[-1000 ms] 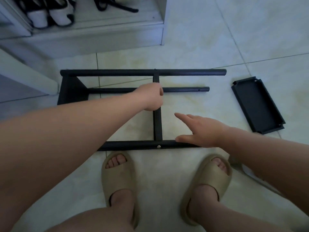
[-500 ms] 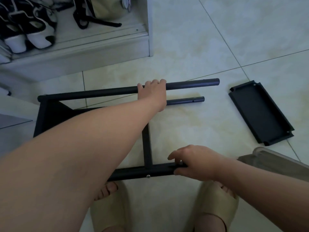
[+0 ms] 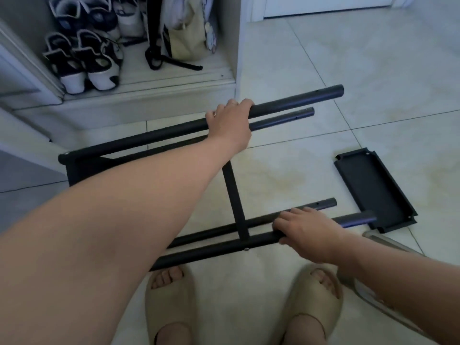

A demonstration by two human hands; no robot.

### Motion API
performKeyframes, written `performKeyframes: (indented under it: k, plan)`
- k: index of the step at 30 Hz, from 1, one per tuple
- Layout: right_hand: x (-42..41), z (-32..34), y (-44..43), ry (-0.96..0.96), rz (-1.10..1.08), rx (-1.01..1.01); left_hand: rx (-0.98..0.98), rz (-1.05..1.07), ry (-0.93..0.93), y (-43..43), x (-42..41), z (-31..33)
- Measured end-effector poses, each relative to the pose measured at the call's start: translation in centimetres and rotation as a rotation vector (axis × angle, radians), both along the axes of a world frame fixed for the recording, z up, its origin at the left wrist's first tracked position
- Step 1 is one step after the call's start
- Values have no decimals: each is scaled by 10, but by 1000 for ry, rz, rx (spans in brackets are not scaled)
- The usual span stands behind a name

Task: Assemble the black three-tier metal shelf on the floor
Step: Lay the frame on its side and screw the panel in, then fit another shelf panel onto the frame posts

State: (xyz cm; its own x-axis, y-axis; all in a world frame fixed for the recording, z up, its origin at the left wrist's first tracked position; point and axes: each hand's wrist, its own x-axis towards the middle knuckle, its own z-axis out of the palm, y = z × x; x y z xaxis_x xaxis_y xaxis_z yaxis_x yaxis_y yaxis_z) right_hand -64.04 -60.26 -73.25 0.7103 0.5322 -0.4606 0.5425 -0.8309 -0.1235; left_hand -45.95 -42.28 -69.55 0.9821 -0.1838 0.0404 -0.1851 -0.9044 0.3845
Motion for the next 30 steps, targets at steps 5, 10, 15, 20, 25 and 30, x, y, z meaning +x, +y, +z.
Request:
performKeyframes:
  k: [5, 10, 15, 20, 25, 30]
  plan:
    - [-4, 51, -3, -271, -8, -115, -235, 142, -184, 28, -28, 80]
    - [-12, 96, 1, -484, -52, -200, -408, 249, -278, 58, -70, 140]
    - [-11, 134, 9, -759, -146, -258, -661, 333, -293, 91, -105, 177]
    - [-9, 159, 25, -914, -139, -342, -884, 372, -215, 125, -136, 171]
    - [1, 169, 42, -926, -125, -413, -941, 484, -139, 154, -147, 153]
    - [14, 171, 58, -977, -126, -213, -951, 543, -73, 169, -149, 136]
